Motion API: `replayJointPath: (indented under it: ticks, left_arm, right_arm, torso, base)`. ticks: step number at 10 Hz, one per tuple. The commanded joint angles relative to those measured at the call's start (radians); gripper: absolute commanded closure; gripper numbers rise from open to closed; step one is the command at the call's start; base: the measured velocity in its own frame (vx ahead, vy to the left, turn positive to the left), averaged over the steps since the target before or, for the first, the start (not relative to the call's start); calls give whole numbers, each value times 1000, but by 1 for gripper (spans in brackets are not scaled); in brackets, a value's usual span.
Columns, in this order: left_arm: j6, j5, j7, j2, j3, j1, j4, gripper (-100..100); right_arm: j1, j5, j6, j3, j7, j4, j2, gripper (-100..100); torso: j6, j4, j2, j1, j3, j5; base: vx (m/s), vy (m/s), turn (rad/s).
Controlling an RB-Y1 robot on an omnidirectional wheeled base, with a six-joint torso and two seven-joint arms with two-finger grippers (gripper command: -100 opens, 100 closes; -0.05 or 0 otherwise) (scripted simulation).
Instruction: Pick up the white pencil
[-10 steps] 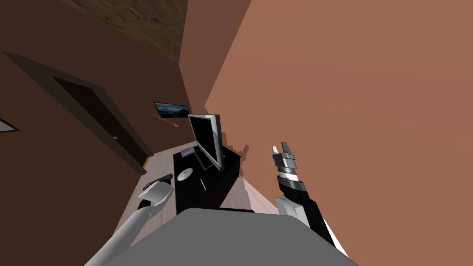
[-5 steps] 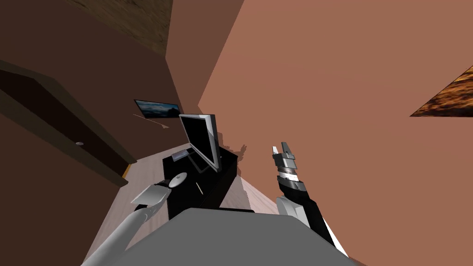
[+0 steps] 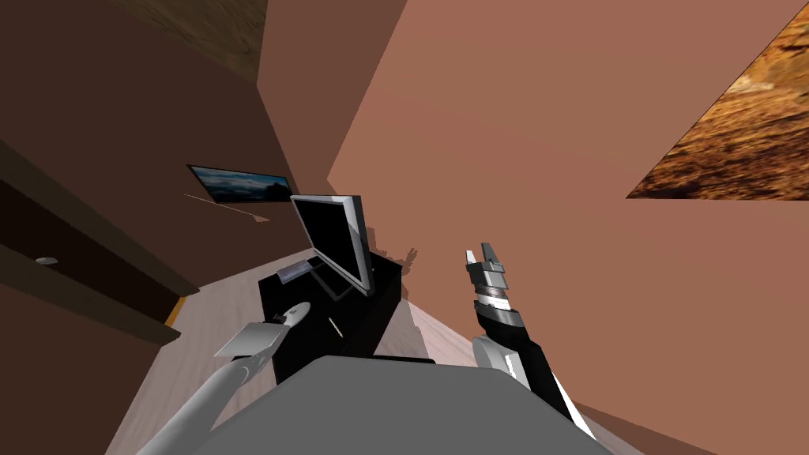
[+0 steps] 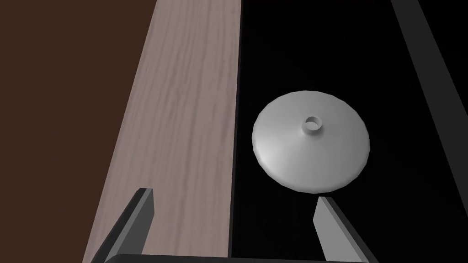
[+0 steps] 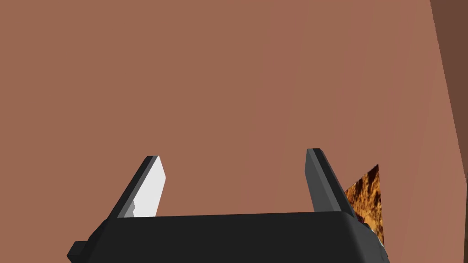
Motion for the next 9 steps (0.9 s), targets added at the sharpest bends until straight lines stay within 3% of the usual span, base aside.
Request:
replayJointPath:
  ticks: [1,2,3,5,6,7,9]
  left_arm:
    - [5,50,-8,6,4,3,21,-100]
    - [5,79,-8,6,4,3,21,-100]
    - [-7,111,-46,17,23,-4,62,-100]
    - [-7,183,-46,17,23,-4,87,-100]
    - [-7,195,-46,17,23,-4,87,-100]
    - [-18,237,-84,28,40,-9,127,-100]
    - [-18,298,-84,28,40,-9,151,-100]
  right_arm:
    - [0,0,0,0,0,0,0,0]
    - [0,0,0,0,0,0,0,0]
    - [0,0,0,0,0,0,0,0]
    - [0,0,0,0,0,0,0,0]
    - [0,0,0,0,0,0,0,0]
    - [0,0,0,0,0,0,0,0]
    - [0,0,0,0,0,0,0,0]
  torso:
    - [0,0,0,0,0,0]
    - [-1,0,-1,0,0,0]
    - [-1,0,-1,-1,-1,0]
    - [0,0,0,0,0,0]
    - [-1,0,-1,0,0,0]
    - [-1,0,-1,-1,-1,0]
    - [0,0,-1,0,0,0]
  base:
    - [-13,18,-16]
    - [-1,2,33]
    - [-21,5,-330]
    - [-21,21,-126]
    - [-1,4,42]
    - [-15,8,-288]
    - [-16,19,-137]
